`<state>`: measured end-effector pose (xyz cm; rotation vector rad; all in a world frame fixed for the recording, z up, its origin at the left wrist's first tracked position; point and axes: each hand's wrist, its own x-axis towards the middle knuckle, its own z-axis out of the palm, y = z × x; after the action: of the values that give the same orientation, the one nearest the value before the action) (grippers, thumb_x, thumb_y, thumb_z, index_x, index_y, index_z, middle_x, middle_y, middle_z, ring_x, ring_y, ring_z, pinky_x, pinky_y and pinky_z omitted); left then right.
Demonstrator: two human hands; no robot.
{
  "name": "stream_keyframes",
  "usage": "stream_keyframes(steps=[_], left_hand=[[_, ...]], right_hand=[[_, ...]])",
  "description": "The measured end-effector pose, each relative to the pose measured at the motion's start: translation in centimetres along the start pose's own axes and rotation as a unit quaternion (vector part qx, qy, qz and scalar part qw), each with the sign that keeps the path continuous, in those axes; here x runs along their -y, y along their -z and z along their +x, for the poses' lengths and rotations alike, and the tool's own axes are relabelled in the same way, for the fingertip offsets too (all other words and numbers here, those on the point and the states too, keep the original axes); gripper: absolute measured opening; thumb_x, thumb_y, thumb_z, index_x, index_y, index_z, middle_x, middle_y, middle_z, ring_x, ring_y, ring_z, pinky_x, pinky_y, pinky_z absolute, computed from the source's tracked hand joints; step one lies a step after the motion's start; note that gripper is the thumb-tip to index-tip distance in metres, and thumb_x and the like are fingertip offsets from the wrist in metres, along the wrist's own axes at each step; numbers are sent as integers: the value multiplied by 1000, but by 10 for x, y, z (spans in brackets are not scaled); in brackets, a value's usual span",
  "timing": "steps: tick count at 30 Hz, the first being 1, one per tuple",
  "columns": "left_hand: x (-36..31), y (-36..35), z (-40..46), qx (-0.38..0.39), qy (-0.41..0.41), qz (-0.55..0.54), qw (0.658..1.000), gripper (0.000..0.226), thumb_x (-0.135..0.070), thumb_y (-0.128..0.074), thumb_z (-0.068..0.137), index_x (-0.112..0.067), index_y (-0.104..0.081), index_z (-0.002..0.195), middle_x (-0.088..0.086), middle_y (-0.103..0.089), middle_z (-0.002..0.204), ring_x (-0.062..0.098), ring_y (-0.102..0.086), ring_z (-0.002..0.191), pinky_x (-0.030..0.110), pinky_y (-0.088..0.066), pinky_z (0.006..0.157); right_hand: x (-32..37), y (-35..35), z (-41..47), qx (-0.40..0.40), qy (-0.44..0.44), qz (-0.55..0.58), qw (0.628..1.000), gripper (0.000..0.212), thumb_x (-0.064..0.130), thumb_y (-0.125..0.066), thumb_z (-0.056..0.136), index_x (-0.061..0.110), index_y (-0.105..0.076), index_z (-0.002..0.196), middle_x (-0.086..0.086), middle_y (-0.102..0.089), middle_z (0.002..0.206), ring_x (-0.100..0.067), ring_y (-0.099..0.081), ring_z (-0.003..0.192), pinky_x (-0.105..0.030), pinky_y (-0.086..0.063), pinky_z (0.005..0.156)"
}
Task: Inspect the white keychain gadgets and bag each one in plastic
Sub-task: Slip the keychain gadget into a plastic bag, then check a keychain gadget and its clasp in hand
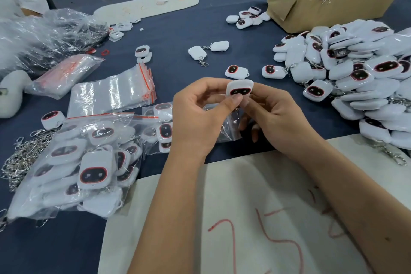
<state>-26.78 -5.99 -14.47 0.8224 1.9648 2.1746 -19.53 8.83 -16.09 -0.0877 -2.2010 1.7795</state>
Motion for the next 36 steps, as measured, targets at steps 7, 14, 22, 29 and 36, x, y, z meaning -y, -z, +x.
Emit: stream_keyframes(steps=[7, 14, 22, 29, 36], left_hand=[[1, 3, 1, 5, -47, 54, 997, 22, -8, -85, 80, -24, -77, 94, -5, -79, 93, 18, -75, 87, 37, -61, 84], [1, 4, 0, -13, -16, 86, 996, 9, -14, -84, 83, -17, -76, 86, -7, -74, 78, 15, -69, 72, 50, -63, 73], [0, 3, -1, -4, 20, 87, 996, 4, -13, -79, 87, -10, -76, 87, -2, -73, 73, 19, -70, 69, 38, -63, 64], [0, -3, -2, -23, 13, 183, 983, 13, -15, -70, 97, -10, -71, 85, -4, -68, 72, 25, -69, 72, 49, -62, 69], [-4, -5, -3, -27, 11, 201, 979, 14, -19, -69, 98, -12, -70, 85, -9, -65, 71, 16, -66, 70, 49, -61, 69]], right_hand=[[-2, 0, 0, -2, 10, -2, 1000, 19, 23, -56, 108, 32, -72, 115, -7, -70, 95, -15, -68, 69, -27, -52, 46], [3, 1, -2, 1, 31, 14, 999, 15, 27, -65, 102, 32, -73, 112, 2, -73, 96, -19, -67, 70, -30, -51, 48], [3, 4, -2, -30, 26, 31, 999, 18, 14, -59, 105, 13, -75, 112, 1, -73, 85, -14, -64, 69, -27, -49, 49], [1, 3, -2, -29, 4, 19, 999, 17, 18, -62, 104, 17, -78, 108, -2, -72, 79, -12, -63, 67, -25, -49, 50], [0, 4, -1, -37, -7, 16, 999, 18, 18, -60, 104, 21, -78, 106, -9, -72, 79, -15, -64, 67, -27, -49, 52]])
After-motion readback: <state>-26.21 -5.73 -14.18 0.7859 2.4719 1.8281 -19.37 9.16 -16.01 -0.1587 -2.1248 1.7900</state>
